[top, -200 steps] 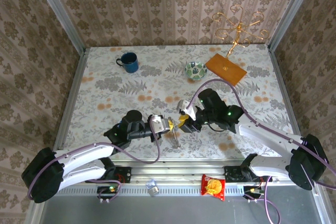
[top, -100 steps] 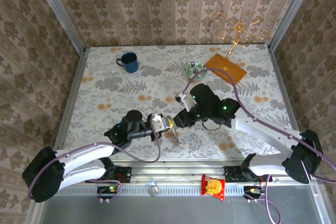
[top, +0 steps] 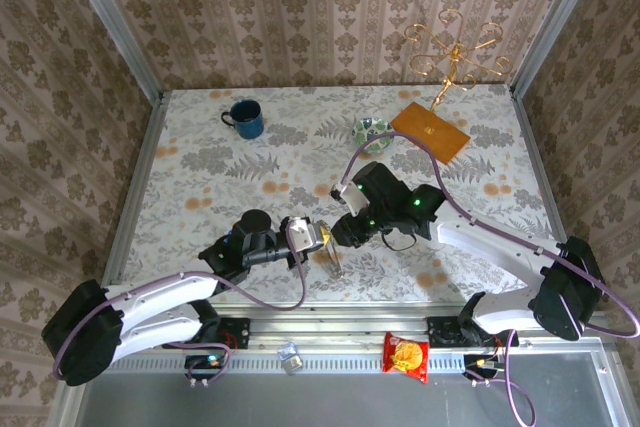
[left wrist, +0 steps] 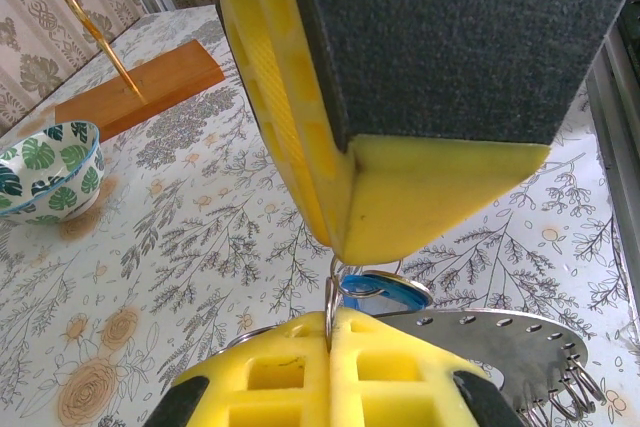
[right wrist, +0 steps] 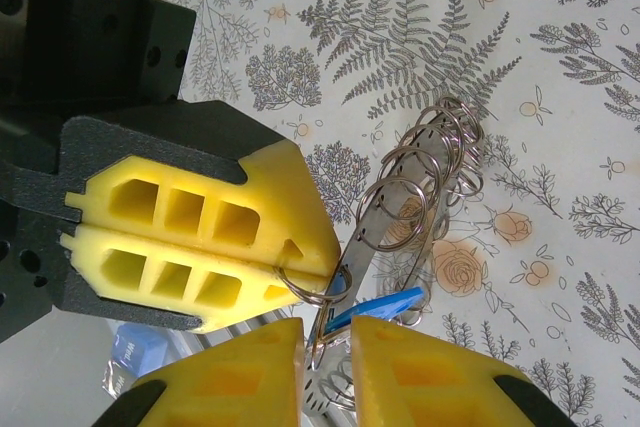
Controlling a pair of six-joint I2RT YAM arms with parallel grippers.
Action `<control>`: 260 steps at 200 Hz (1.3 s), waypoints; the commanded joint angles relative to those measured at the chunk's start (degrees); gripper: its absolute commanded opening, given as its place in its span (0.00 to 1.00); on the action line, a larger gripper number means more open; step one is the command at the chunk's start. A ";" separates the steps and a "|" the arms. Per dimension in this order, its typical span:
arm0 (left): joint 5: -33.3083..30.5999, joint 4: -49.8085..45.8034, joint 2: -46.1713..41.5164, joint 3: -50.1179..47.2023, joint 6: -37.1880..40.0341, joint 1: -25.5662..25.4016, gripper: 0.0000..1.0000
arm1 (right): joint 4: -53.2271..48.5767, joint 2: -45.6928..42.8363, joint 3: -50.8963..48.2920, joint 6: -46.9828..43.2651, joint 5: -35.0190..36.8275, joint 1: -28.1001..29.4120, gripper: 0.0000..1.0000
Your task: Put the keys on the keyring
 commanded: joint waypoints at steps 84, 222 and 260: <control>0.30 3.22 -0.85 -0.43 -1.78 -0.50 0.00 | -0.35 -0.65 0.12 0.94 -1.82 -1.40 0.00; 0.65 11.48 0.14 -2.83 -2.74 -0.48 0.00 | 7.22 2.77 -4.42 1.08 -8.34 -4.46 0.00; 0.65 11.88 0.05 -3.34 -2.99 -0.52 0.00 | 9.62 0.78 -5.81 1.85 -11.86 -6.16 0.00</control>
